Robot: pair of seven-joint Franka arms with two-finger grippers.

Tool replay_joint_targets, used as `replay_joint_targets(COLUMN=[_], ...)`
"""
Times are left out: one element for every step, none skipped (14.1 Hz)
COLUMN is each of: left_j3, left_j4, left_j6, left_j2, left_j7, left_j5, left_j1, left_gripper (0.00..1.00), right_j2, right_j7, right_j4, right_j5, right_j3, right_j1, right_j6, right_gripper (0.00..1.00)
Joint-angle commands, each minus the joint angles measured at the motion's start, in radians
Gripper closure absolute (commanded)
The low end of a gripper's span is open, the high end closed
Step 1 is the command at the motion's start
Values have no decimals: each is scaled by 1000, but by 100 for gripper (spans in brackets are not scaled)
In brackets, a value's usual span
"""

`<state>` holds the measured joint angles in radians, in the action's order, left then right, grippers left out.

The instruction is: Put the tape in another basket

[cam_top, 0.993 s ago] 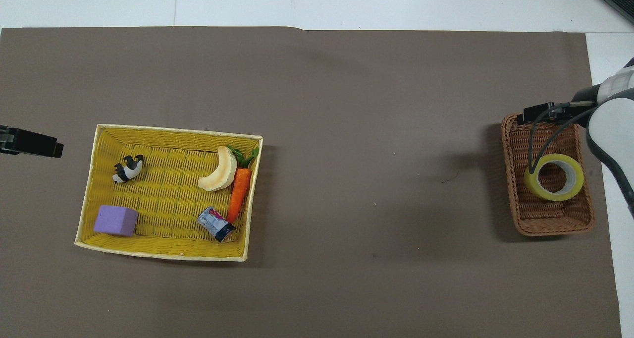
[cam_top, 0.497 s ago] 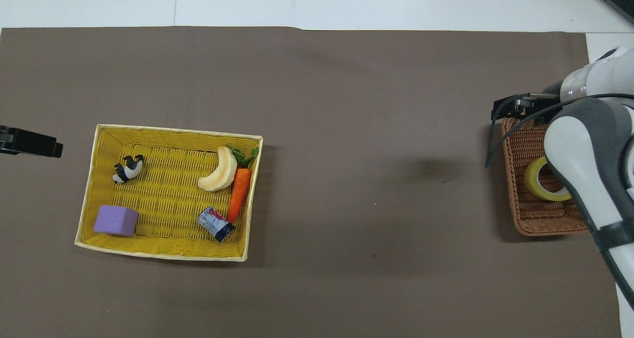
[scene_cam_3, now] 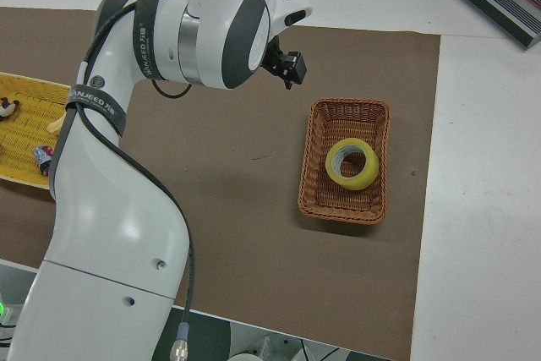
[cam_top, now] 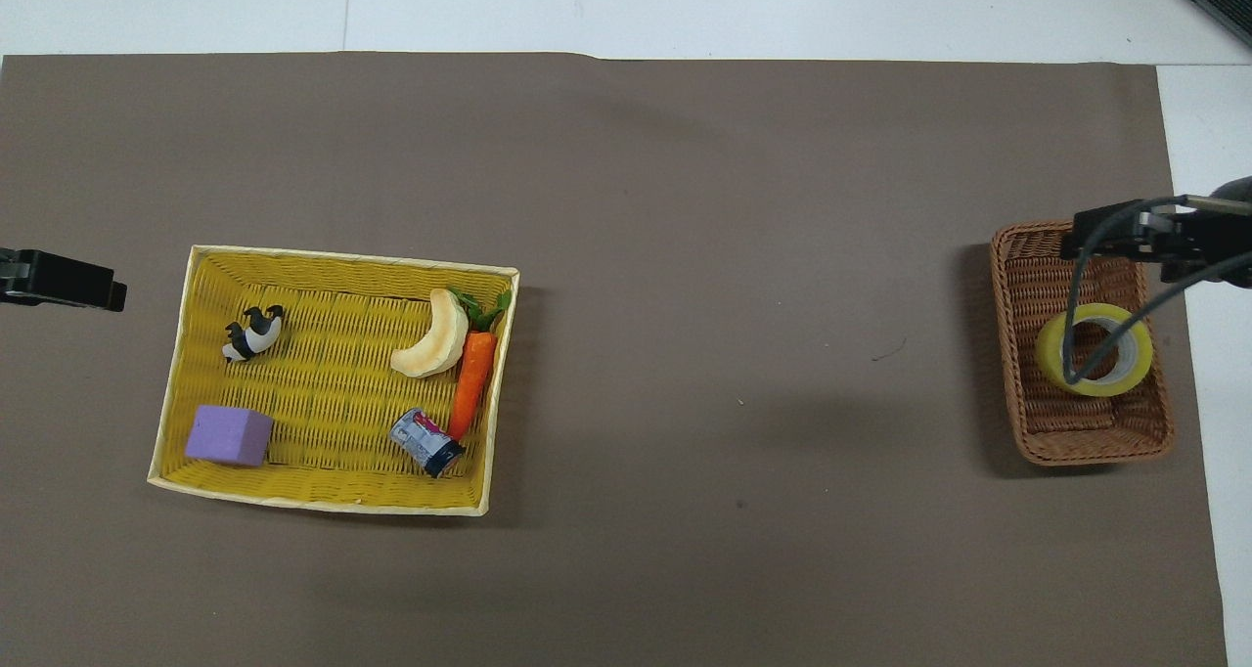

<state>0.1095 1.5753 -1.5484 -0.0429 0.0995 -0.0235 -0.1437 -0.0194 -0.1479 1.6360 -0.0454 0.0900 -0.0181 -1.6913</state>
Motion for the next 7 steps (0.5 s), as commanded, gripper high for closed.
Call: replay_joint_targets(left_j3=[15,15,15,15,15,15,15], left_j4=[5,5,3,3,3,3,3], left_j6=[21,28,45,59,60,60,59], left_j2=[-15,-15,-17,-17,-17,-17,-17], left_j7=[-21,-20,-21,-21,-21,-20,-18], left_j5=[0,0,0,0,0,2,2], left_j1=[-19,-20,-22,-22,-20,-22,-22], left_gripper=[0,0,0,0,0,0,0], right_j2=[4,-2,-17,-24,-24,-27,-27], right_j7=[-15,-24,-25,-42,-71,-106,-110], right_j4=[-103,-101,-93,-82,-81,-78,-77], right_j5=[53,56,45,38,38,38,39], right_j3=[-7,-12,-15,-18,-26,-29,-33], right_j1=[26,26,26,23,11,6,1], right_j6=[119,128,137,128,125,127,131], right_gripper=[0,0,0,0,0,0,0])
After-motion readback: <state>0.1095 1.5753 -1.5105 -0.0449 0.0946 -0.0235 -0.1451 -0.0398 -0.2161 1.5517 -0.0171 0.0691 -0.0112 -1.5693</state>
